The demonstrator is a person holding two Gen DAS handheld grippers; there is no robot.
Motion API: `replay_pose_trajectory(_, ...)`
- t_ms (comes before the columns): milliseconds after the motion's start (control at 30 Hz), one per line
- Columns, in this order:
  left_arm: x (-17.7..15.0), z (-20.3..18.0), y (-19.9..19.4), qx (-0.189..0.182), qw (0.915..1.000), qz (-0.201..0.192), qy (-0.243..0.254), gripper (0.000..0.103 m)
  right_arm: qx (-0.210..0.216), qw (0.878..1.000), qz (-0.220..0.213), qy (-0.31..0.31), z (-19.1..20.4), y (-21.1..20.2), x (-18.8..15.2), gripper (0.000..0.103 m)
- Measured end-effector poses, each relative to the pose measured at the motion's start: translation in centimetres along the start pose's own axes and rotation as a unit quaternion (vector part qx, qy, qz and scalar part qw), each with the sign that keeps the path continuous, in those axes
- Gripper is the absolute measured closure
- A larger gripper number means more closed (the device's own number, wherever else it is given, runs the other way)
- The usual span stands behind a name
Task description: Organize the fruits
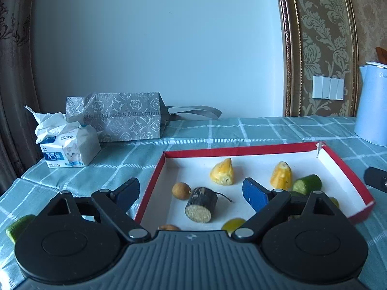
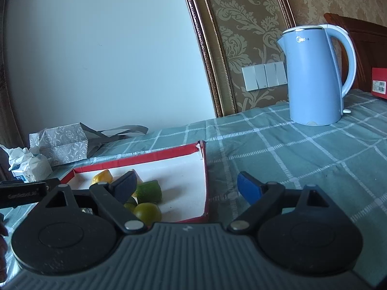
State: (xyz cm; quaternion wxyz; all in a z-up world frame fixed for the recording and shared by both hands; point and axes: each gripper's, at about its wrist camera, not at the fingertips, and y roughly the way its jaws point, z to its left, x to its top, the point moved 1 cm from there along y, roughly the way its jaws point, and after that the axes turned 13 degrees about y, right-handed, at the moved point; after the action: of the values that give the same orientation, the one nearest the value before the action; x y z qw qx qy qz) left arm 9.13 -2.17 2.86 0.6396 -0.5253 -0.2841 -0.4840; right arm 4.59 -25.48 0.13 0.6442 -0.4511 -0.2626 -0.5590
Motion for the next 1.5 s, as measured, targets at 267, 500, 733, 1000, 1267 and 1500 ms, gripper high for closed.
replay_pose_trajectory(267, -0.7, 0.6, -3.0, -0.017, 0.9997, 0.011, -0.011, 0.005, 0.0, 0.999, -0.021, -0.046, 1.3, -1.0, -0.1, 0.0)
replay_pose_trajectory(500, -1.2, 1.3, -4.0, -0.003, 0.9998, 0.019, -0.005, 0.0, -0.02, 0.997, 0.008, -0.075, 2.2, -0.1, -0.5, 0.0)
replay_pose_trajectory(733, -2.1, 2.2, -4.5, -0.009, 0.9994, 0.023, -0.024, 0.0, -0.041, 0.995, 0.007, -0.094, 2.3, 0.2, -0.8, 0.0)
replay_pose_trajectory(1000, -2.8, 2.4, -4.3, 0.014, 0.9989, 0.042, -0.014, 0.0, -0.031, 0.995, 0.003, -0.091, 2.4, 0.0, -0.6, 0.0)
replay_pose_trajectory(1267, -2.9, 3.3, -4.5, 0.016, 0.9985, 0.044, -0.028, 0.0, -0.028, 0.997, 0.01, -0.077, 2.0, 0.3, -0.6, 0.0)
replay_pose_trajectory(1500, -2.9, 3.4, -4.7, 0.017, 0.9984, 0.043, -0.032, 0.0, -0.037, 0.997, 0.014, -0.073, 1.8, 0.5, -0.6, 0.0)
